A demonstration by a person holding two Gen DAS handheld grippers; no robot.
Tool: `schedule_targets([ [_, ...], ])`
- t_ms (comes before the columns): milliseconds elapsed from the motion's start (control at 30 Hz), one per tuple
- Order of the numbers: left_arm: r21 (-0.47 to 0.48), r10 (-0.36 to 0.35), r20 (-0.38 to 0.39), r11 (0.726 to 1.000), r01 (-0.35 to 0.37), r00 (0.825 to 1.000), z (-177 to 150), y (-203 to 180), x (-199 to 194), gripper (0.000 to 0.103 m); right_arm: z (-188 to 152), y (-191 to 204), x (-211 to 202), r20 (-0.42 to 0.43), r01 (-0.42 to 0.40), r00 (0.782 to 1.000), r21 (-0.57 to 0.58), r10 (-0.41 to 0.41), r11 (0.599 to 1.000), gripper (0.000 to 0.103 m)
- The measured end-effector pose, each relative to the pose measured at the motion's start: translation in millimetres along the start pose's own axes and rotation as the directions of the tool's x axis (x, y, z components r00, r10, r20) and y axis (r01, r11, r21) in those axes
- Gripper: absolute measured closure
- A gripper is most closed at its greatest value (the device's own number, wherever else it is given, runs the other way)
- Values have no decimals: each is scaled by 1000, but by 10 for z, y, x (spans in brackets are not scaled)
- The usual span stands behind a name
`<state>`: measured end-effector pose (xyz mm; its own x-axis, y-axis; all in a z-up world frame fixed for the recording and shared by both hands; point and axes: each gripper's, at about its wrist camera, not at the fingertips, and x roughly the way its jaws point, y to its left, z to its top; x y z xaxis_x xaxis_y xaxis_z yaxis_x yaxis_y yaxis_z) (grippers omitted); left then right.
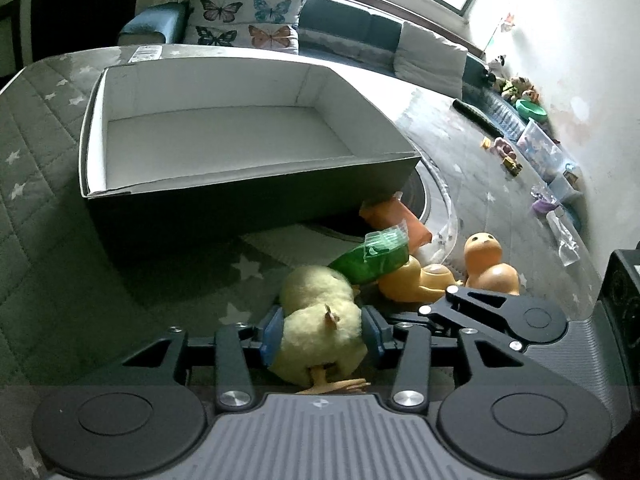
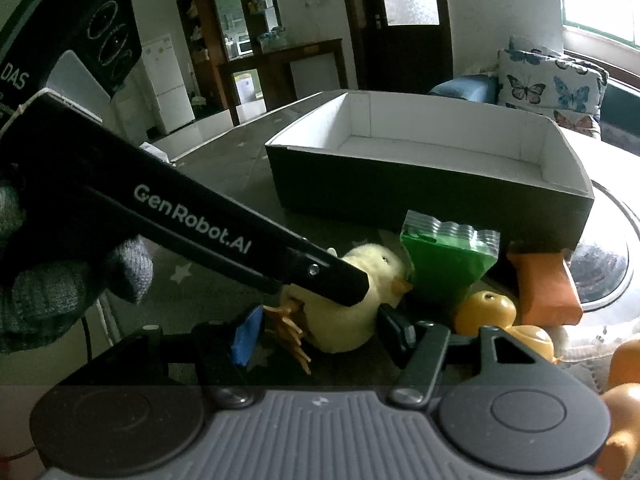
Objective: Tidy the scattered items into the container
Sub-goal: 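Lift the chick plush with the left gripper toward the white box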
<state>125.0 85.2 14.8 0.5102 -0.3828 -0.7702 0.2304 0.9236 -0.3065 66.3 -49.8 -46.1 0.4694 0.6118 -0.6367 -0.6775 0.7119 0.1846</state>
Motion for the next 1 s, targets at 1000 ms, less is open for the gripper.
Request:
schedule_targets([
  [1000,-76,-23,85,997,30,996,88,-94,-283,61,130,119,-349,81,7,997,-74,-1,997,43],
])
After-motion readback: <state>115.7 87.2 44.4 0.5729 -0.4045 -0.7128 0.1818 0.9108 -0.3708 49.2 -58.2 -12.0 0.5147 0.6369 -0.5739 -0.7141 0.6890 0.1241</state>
